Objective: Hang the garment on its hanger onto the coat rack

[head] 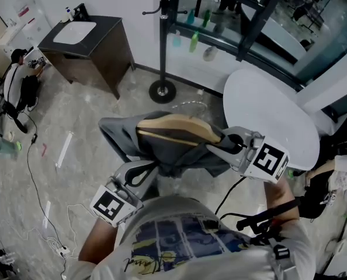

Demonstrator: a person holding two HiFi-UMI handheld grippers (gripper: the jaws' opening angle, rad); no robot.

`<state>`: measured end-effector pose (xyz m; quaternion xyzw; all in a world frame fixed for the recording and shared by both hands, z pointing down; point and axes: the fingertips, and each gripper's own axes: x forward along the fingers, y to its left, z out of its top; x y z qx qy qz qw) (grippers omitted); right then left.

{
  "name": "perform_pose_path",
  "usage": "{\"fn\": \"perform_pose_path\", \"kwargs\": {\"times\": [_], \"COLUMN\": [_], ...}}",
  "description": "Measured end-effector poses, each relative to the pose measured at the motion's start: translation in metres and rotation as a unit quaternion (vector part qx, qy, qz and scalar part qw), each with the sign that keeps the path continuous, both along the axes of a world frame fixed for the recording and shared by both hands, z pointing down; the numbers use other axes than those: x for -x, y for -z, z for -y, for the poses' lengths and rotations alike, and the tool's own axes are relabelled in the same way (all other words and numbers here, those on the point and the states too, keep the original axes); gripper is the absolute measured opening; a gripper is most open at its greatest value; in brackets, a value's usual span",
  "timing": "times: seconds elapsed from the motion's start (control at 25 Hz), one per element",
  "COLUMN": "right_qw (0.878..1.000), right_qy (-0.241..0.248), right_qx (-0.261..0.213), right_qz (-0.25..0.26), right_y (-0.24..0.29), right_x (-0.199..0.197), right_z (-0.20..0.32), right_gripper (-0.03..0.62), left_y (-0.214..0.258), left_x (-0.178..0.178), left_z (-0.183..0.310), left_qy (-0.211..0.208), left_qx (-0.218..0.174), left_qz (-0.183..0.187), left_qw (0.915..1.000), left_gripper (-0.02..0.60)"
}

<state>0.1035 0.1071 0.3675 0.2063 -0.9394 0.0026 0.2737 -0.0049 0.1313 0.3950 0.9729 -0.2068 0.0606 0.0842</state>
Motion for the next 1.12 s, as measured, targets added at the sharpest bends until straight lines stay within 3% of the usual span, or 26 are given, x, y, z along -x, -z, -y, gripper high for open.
{"fn": "perform_pose_path", "kwargs": {"times": [0.52,0.76,1.12], "right_qw": [0.998,0.998,0.999], "right_qy": [-0.042,-0.036,-0.004], "right_qx": [-0.037,-0.046,-0.045], "right_qz": [0.009,0.013,0.007], "right_y": [0.048,0.070,0.104], "right_x": [0.021,-0.001,-0.045], "right_z": [0.189,0.277,0.418], "right_gripper": [0.009,0.009,0.009], "left_y": [0.006,0.005,0.029], "left_x": [0.068,0.060,0.029], "left_z": [0.126,0.170,0.275], "left_qy": [-0.042,-0.031,0.029], "left_qx": [-0.020,-0.032,-0.040], "left_qz": [0.001,-0.006,-0.010], "left_qw": [0.9989,0.9990,0.9987], "left_gripper": [0.005,0.005,0.005]}}
